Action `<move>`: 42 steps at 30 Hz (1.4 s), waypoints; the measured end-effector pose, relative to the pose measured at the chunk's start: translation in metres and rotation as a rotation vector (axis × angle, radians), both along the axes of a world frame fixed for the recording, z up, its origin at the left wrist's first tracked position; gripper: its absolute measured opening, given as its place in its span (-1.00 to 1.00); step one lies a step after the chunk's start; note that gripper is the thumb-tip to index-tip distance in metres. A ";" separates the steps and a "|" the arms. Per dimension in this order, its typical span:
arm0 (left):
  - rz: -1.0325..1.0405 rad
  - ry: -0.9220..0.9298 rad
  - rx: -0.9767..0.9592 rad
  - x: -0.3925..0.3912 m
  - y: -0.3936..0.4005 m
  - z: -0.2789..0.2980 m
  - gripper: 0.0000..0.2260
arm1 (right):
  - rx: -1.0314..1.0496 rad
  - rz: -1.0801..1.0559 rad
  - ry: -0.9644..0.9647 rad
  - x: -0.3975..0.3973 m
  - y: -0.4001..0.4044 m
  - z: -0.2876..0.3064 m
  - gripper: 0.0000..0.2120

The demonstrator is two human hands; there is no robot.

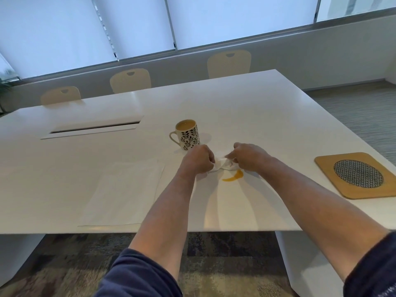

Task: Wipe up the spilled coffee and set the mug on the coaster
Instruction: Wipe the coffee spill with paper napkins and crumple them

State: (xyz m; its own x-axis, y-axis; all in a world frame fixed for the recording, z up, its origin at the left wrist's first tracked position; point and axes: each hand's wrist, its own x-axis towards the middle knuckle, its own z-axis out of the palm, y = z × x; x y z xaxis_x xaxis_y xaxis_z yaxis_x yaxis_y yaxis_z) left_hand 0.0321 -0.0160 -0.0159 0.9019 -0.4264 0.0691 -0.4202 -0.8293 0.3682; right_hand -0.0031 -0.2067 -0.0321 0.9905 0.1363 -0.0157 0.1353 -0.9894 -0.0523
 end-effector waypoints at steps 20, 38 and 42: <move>-0.040 0.096 0.037 -0.004 0.007 0.007 -0.73 | 0.234 0.045 -0.015 -0.014 -0.029 -0.001 -0.77; -0.110 0.155 0.120 -0.009 0.009 0.002 -0.79 | 0.146 0.131 -0.077 -0.030 -0.030 0.012 -0.71; -0.091 0.171 0.113 -0.012 0.007 0.003 -0.80 | 0.106 0.121 -0.121 -0.033 -0.028 0.008 -0.82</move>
State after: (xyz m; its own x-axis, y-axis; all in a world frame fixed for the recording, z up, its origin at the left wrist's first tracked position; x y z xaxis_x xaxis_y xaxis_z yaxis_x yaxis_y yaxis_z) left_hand 0.0201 -0.0088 -0.0134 0.8540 -0.5025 -0.1347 -0.4343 -0.8312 0.3471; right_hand -0.0359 -0.2348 -0.0239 0.9606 0.2492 0.1234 0.2647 -0.9554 -0.1311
